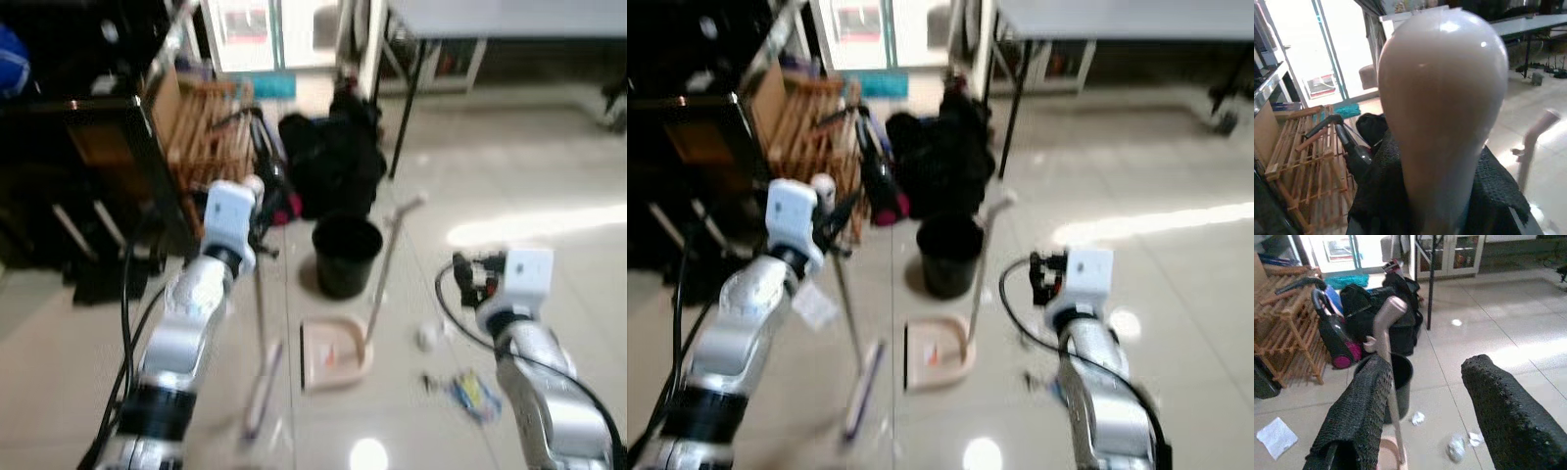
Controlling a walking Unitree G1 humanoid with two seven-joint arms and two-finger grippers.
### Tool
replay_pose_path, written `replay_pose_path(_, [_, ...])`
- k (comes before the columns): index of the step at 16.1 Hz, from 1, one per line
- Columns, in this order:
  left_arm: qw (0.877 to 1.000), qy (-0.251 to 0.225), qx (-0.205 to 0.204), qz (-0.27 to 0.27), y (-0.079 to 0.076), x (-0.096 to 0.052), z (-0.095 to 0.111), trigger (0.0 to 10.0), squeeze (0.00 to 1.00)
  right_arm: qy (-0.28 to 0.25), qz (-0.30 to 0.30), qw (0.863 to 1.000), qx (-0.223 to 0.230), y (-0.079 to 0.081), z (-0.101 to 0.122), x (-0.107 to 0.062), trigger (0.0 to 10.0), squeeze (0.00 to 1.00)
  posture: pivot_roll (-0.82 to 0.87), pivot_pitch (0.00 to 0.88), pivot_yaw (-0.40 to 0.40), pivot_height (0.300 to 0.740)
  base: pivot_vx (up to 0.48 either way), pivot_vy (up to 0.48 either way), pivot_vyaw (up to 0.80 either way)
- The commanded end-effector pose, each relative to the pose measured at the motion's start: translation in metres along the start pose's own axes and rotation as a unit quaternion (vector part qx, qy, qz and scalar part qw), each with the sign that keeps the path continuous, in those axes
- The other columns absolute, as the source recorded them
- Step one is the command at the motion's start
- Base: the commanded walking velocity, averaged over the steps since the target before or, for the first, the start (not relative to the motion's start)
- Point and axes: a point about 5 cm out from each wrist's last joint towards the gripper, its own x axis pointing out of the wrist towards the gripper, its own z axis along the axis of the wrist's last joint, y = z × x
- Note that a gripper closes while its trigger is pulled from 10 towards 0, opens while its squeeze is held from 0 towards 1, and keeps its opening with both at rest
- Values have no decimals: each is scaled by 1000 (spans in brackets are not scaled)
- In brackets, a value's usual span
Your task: Sweep floor
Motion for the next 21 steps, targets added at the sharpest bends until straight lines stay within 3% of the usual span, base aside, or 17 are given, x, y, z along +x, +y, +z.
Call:
replay_pose_path(1, [1000,-10,23,11,10,-2,6,10000,0,1,6,1000,2,4,-2,-1,10000,0,-80,66,9,740,394,0,0])
replay_pose_path(8, [1000,-8,24,9,9,-4,5,10000,0,20,21,1000,8,8,-18,3,10000,0,-78,74,3,740,395,0,0])
replay_pose_path(16, [999,-1,29,16,12,-9,1,10000,0,14,32,999,-2,8,-20,10,10000,0,-71,95,-8,740,395,0,0])
replay_pose_path(21, [1000,-8,24,-2,5,-13,3,10000,0,24,11,999,28,-1,-35,9,10000,0,-60,124,-1,740,0,0,0])
